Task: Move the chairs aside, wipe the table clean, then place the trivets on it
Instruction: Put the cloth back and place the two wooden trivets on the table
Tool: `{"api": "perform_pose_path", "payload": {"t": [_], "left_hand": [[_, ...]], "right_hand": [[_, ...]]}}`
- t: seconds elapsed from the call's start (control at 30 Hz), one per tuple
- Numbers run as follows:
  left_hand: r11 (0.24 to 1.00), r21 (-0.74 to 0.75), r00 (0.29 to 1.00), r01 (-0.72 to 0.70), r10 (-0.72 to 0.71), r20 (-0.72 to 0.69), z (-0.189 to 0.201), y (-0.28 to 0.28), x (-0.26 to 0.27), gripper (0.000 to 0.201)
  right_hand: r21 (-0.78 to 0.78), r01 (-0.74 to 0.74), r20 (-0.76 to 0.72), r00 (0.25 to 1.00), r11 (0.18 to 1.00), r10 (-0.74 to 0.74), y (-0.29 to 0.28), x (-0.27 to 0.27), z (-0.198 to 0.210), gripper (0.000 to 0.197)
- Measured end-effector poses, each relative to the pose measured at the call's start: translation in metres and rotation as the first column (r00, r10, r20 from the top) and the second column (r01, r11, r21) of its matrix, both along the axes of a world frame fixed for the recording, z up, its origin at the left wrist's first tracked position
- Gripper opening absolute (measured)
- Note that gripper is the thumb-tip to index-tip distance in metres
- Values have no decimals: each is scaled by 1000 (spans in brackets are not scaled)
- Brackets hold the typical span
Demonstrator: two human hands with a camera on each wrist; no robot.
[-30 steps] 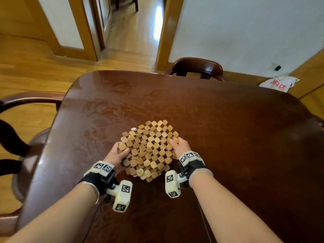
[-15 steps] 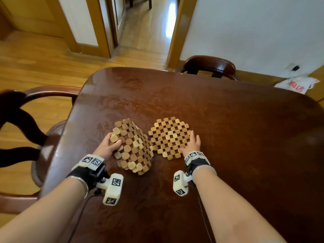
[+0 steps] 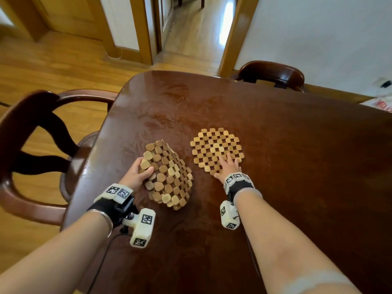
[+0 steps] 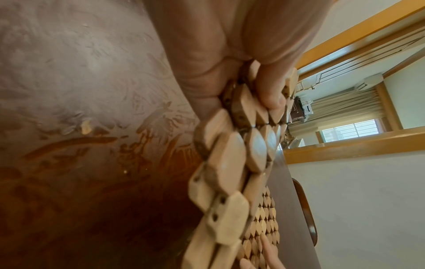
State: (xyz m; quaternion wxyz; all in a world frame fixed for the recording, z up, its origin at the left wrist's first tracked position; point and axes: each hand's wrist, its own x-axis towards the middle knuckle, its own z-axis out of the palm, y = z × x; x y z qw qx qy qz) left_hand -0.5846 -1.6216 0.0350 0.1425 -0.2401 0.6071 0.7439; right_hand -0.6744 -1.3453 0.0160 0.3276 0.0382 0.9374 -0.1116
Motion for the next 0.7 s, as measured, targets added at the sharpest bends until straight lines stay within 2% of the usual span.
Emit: {"api": "perform_pose_path", "payload": {"t": [0.07, 0.13, 0.23, 0.33, 0.4, 0.47, 0.5, 0.6, 0.7], "left_hand": [[1000, 19, 1000, 15, -15, 1, -1, 5, 5, 42], [999, 22, 999, 35, -35, -11, 4, 15, 9, 34], [996, 17, 995, 89, -88, -39, 24, 43, 13, 29], [992, 23, 991, 123, -122, -45, 37, 72, 20, 26], [988, 42, 988, 149, -147, -54, 44, 92, 26, 27], [983, 89, 987, 158, -154, -56, 50, 113, 32, 26], [982, 117, 988, 151, -146, -55, 54, 124, 35, 26], [971, 163, 984, 176, -171, -44, 61, 153, 41, 28], [969, 80, 972, 233, -231, -29, 66, 166, 33, 40]], "right_hand": [[-107, 25, -87, 996, 994, -34, 2, 13, 7, 60], [-235, 43, -98, 993, 971, -67, 4, 31, 19, 45], [-352, 143, -26, 986, 925, -162, 9, 59, 32, 38], [-397, 291, 85, 956, 871, -281, 21, 83, 35, 44], [-453, 447, 231, 895, 771, -383, 33, 98, 37, 50], [-468, 601, 378, 799, 648, -468, 47, 112, 40, 56], [-459, 645, 418, 764, 611, -491, 55, 118, 40, 61], [-481, 676, 426, 737, 559, -524, 78, 130, 46, 72], [-553, 693, 345, 695, 462, -631, 100, 134, 60, 48]]}}
